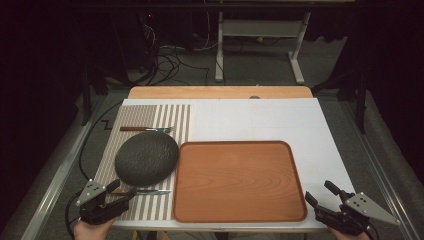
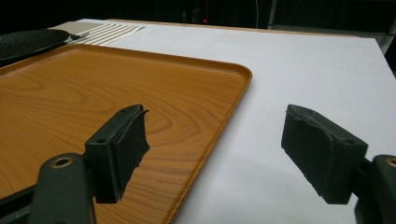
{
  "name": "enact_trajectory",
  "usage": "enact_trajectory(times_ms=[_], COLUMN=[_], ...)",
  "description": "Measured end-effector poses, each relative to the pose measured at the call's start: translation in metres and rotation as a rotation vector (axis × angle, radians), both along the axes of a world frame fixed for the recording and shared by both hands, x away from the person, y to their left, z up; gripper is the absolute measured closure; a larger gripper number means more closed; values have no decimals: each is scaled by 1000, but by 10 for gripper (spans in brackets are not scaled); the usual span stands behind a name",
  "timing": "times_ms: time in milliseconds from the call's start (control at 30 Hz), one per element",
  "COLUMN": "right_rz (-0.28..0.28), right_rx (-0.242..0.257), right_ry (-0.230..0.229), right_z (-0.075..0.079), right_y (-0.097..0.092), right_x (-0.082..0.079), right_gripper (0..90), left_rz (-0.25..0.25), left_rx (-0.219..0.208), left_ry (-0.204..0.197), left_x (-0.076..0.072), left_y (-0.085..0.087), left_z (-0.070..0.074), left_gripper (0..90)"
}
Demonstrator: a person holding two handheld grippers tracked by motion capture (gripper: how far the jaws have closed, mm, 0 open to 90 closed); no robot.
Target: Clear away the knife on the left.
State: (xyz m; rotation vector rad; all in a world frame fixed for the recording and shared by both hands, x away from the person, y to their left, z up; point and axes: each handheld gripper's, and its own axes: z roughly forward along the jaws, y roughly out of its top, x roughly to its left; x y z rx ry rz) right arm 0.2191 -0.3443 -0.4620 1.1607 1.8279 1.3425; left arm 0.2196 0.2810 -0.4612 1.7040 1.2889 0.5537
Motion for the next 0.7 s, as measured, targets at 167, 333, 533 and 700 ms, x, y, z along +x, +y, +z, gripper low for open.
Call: enact_trajectory(times_ms=[167,333,533,700], right_rz=[-1,-6,1,5], right_rx=[-1,-6,-3,-3], right_ry=[1,-6,-1,2], right_z=[0,1,0,0], right_y=[0,0,1,1], right_x=[0,-1,-1,0], right_gripper=[228,228,228,228], left_rz=[4,-11,-50,-90], left_rx=[-11,-3,26,55], left_ry=[40,47,85,108], left_x=[2,3,5,8], left_y=[2,3,3,5], left_z=[2,4,4,7], left_gripper=[287,288,288,288])
